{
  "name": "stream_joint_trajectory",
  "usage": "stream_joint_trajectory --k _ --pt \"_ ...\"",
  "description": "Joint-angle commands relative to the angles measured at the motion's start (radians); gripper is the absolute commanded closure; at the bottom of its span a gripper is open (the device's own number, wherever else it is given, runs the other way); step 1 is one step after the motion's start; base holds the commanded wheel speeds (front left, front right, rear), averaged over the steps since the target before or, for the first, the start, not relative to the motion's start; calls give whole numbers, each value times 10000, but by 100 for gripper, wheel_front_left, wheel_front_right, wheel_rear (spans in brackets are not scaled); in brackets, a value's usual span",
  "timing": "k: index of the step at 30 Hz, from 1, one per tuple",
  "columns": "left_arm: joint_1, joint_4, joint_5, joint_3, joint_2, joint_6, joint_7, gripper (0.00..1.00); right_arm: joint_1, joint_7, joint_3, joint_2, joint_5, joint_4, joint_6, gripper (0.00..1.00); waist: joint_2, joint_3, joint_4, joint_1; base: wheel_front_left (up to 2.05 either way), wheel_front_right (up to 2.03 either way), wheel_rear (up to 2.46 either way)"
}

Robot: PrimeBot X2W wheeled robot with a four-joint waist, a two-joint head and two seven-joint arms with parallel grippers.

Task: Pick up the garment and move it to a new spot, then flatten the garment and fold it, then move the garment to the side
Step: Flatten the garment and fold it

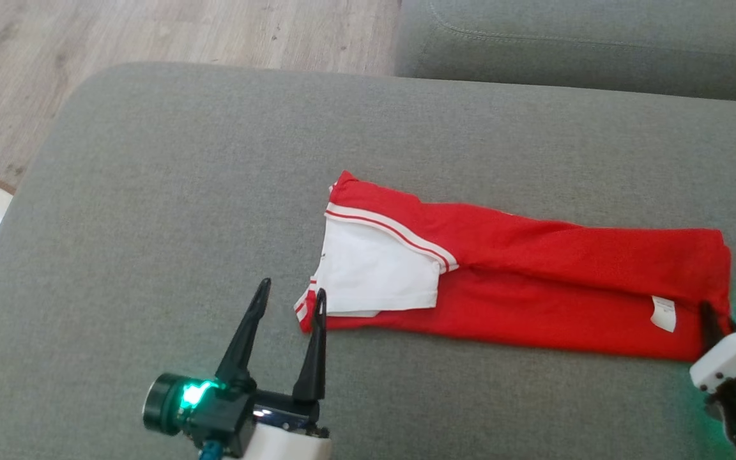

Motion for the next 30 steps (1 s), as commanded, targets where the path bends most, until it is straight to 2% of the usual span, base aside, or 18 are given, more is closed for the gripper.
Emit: stream_joint_trajectory --k 1,5,9,15,19,21,24,30 --pt "-137 -255 138 491 -84 -84 -94 0 112 125 257 92 86 -168 33 100 0 -50 -81 0 0 0 0" --pt "32 -257 367 826 -268 -338 -95 0 421 -285 175 -68 98 -745 33 100 0 -130 -348 0 0 0 0" --pt "155 -239 577 1067 -421 -600 -95 0 599 -451 53 -599 -47 -1346 33 100 0 -141 -721 0 0 0 0" --pt "200 -235 883 1386 -588 -863 -95 0 541 88 -503 -1859 -253 -2358 33 100 0 -18 -1187 0 0 0 0" --pt "225 -197 1005 1556 -719 -1011 -95 0 504 712 -1006 -2313 -345 -3652 33 100 0 14 -1348 0 0 0 0" --pt "240 -173 1024 1579 -758 -1060 -95 0 521 900 -1127 -2312 -320 -4088 33 100 0 4 -1367 0 0 0 0" --pt "294 -88 1055 1659 -885 -1189 -95 0 639 1509 -1456 -1976 -108 -5585 33 100 0 -67 -1367 0 0 0 0" --pt "350 70 1107 1705 -1152 -1457 -95 0 990 2965 -1525 -393 -96 -8508 33 100 0 -245 -1048 0 0 0 0"
